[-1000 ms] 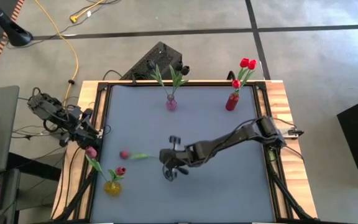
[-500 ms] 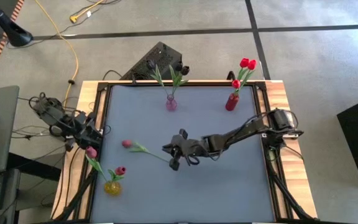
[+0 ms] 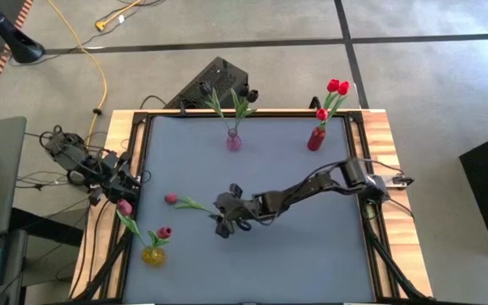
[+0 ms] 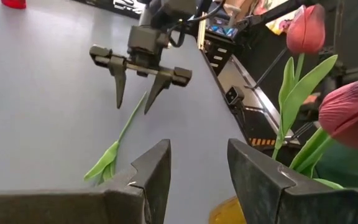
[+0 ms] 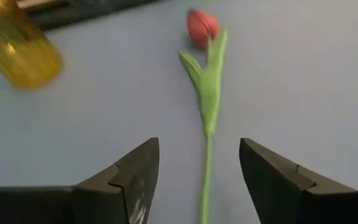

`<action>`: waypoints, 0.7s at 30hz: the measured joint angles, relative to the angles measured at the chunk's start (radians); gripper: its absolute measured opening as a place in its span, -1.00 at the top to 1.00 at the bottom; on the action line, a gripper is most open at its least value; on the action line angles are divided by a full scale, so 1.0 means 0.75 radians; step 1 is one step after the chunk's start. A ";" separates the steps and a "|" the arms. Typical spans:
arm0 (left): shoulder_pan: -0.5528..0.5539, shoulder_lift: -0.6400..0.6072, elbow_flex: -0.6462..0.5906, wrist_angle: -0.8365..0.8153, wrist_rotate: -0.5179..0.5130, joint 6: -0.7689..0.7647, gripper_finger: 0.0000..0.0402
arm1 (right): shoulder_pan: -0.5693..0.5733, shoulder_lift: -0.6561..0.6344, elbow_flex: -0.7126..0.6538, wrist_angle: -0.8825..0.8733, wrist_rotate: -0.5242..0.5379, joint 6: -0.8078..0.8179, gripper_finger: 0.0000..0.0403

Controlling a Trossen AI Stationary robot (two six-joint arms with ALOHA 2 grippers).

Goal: Sort flowers into vase by color
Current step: Put the dark red flower into the yellow vase

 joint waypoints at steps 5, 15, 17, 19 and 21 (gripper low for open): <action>0.000 0.001 0.000 -0.001 0.000 -0.002 0.27 | 0.020 0.043 0.035 -0.155 0.000 0.031 -0.19; 0.000 0.001 0.000 -0.002 0.001 -0.004 0.27 | 0.102 -0.026 0.036 -0.486 0.006 0.278 -0.13; 0.000 0.001 0.000 -0.002 0.001 0.002 0.27 | 0.127 -0.026 0.035 -0.485 0.072 0.290 -0.13; 0.000 0.001 0.000 -0.002 0.001 0.015 0.27 | 0.152 -0.027 0.019 -0.485 0.192 0.291 -0.13; 0.000 0.001 0.000 -0.002 0.001 0.022 0.27 | 0.167 -0.026 0.006 -0.490 0.291 0.291 -0.13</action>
